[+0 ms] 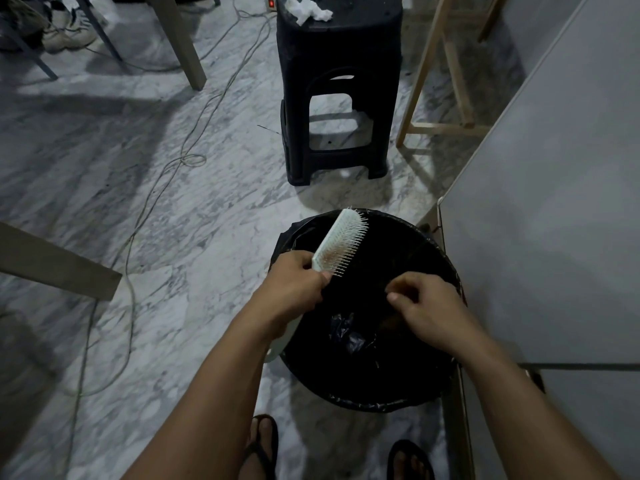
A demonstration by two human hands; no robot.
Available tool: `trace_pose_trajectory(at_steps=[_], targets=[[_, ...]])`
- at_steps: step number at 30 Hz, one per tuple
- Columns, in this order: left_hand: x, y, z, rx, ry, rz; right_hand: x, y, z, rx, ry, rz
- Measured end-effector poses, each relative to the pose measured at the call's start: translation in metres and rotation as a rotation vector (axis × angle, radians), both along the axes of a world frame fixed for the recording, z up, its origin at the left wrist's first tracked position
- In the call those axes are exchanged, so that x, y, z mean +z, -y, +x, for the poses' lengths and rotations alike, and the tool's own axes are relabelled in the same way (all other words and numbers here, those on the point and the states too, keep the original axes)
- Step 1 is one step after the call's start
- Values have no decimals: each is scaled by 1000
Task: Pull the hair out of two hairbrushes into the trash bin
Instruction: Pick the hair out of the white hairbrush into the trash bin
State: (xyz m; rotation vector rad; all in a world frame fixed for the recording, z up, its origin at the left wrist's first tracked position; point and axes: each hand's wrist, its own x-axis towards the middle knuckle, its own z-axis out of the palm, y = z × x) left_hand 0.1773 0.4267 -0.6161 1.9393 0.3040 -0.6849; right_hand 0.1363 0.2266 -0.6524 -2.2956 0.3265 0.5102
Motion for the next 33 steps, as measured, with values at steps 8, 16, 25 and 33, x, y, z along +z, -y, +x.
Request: trace_pose_trajectory(at_steps=[8, 16, 25, 33], targets=[[-4, 12, -7, -116, 10, -17, 20, -28, -1, -135, 462, 219], [-5, 21, -14, -177, 1, -52, 7, -36, -5, -121, 696, 158], [-2, 5, -3, -14, -35, -35, 11, -13, 4, -424, 466, 263], [1, 18, -7, -45, -46, -77, 11, -34, -4, -150, 513, 347]])
